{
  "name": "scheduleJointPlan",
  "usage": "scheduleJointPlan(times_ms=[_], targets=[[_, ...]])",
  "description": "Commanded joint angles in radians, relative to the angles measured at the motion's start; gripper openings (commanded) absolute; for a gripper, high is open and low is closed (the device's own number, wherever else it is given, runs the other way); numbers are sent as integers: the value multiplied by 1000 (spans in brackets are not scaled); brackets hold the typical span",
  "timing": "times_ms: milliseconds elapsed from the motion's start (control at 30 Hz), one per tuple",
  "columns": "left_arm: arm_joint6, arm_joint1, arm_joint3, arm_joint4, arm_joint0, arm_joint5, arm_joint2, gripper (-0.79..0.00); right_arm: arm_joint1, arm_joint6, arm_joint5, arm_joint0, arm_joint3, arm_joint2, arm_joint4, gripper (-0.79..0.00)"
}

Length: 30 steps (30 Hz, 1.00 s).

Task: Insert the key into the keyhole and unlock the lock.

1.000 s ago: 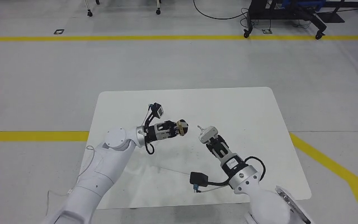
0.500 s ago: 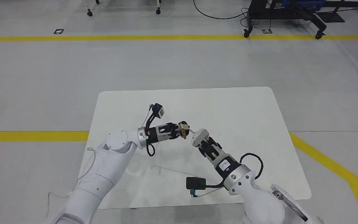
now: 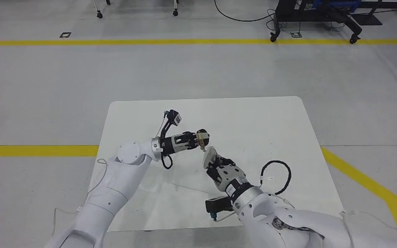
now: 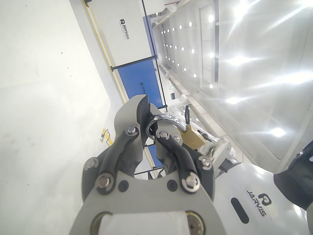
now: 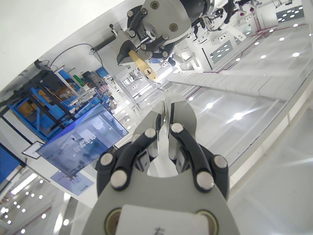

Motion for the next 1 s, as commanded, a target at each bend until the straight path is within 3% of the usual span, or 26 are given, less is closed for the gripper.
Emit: scheduleJointPlan(times_ms=[0, 67, 667, 967], targets=[[22, 0, 2, 9, 0, -1, -3, -785, -2, 41, -41, 59, 0, -74, 0, -785], [42, 1, 0, 31, 0, -3, -4, -785, -4, 29, -81, 74, 0, -74, 0, -785], [141, 1, -73, 142, 16, 27, 8, -785, 39, -60, -81, 131, 0, -74, 0, -785], [170, -39, -25, 108, -55, 85, 78, -785, 134, 67, -81, 85, 0, -74, 0, -785]])
